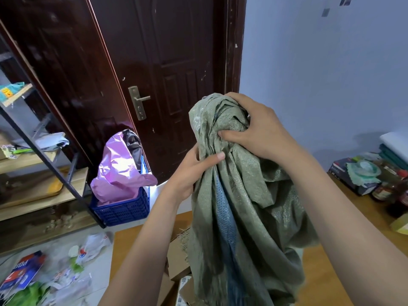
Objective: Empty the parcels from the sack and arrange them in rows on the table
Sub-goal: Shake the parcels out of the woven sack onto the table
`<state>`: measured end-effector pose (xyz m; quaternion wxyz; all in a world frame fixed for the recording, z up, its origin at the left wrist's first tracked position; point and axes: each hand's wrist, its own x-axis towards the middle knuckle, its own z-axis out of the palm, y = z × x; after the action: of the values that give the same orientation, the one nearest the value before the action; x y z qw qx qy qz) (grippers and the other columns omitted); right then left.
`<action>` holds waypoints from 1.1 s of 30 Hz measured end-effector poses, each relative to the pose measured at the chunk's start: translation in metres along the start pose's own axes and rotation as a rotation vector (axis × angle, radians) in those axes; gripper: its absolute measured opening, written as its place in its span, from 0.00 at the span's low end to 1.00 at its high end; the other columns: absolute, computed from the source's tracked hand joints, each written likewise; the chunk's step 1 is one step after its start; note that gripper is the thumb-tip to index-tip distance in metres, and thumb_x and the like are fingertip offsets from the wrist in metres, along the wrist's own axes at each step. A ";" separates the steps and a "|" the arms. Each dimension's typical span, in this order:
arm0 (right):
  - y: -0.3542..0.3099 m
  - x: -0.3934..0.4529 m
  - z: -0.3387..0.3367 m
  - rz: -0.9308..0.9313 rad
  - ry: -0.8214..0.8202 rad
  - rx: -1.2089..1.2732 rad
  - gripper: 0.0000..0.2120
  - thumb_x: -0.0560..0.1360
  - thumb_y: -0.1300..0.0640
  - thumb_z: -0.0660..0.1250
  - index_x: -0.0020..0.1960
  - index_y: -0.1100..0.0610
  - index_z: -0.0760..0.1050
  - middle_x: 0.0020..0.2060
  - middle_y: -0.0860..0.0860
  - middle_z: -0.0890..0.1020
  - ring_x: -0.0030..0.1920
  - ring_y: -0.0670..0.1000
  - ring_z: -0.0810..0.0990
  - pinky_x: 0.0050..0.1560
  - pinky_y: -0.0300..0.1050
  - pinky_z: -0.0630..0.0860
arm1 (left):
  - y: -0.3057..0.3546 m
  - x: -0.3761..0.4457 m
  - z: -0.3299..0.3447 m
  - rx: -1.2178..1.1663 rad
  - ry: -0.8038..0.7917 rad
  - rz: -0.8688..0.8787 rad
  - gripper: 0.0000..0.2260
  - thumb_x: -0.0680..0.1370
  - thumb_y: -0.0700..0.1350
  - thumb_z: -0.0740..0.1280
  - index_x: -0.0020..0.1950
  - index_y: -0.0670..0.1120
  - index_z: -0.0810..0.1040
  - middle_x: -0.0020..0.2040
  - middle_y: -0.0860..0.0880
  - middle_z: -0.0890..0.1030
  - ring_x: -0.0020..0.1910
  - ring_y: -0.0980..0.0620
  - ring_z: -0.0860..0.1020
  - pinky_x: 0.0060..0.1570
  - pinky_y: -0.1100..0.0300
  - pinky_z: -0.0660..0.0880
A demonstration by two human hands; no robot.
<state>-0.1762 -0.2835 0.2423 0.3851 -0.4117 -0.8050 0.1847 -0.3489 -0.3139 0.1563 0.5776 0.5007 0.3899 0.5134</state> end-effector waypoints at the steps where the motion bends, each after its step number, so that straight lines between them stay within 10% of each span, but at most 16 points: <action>1: 0.001 0.000 -0.001 0.010 0.016 -0.003 0.31 0.68 0.51 0.77 0.68 0.43 0.71 0.52 0.36 0.77 0.52 0.36 0.75 0.48 0.20 0.66 | -0.003 -0.002 -0.004 0.033 -0.024 0.008 0.35 0.67 0.48 0.76 0.72 0.46 0.68 0.61 0.47 0.81 0.62 0.47 0.79 0.59 0.55 0.77; 11: -0.006 0.006 0.007 0.075 0.160 -0.009 0.28 0.65 0.47 0.74 0.64 0.45 0.72 0.51 0.41 0.80 0.54 0.44 0.78 0.57 0.44 0.75 | -0.016 -0.009 0.024 0.180 -0.039 0.066 0.48 0.59 0.44 0.80 0.74 0.47 0.60 0.66 0.49 0.77 0.65 0.55 0.77 0.62 0.61 0.75; 18: -0.010 0.010 -0.003 0.225 0.223 0.044 0.22 0.67 0.43 0.75 0.55 0.46 0.69 0.45 0.38 0.77 0.44 0.33 0.74 0.38 0.26 0.66 | -0.004 0.000 0.032 0.106 0.068 0.156 0.43 0.61 0.40 0.81 0.72 0.47 0.65 0.63 0.46 0.80 0.63 0.49 0.79 0.65 0.45 0.74; 33: -0.032 0.016 -0.025 0.330 0.304 0.001 0.24 0.67 0.34 0.68 0.44 0.56 0.75 0.38 0.46 0.78 0.40 0.47 0.77 0.33 0.42 0.66 | 0.037 0.009 0.031 0.009 0.185 0.292 0.36 0.59 0.39 0.80 0.65 0.44 0.70 0.59 0.44 0.81 0.60 0.46 0.80 0.61 0.48 0.77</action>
<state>-0.1791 -0.2902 0.2849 0.4669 -0.5607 -0.6593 0.1815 -0.3254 -0.3119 0.1991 0.4561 0.5054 0.3669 0.6340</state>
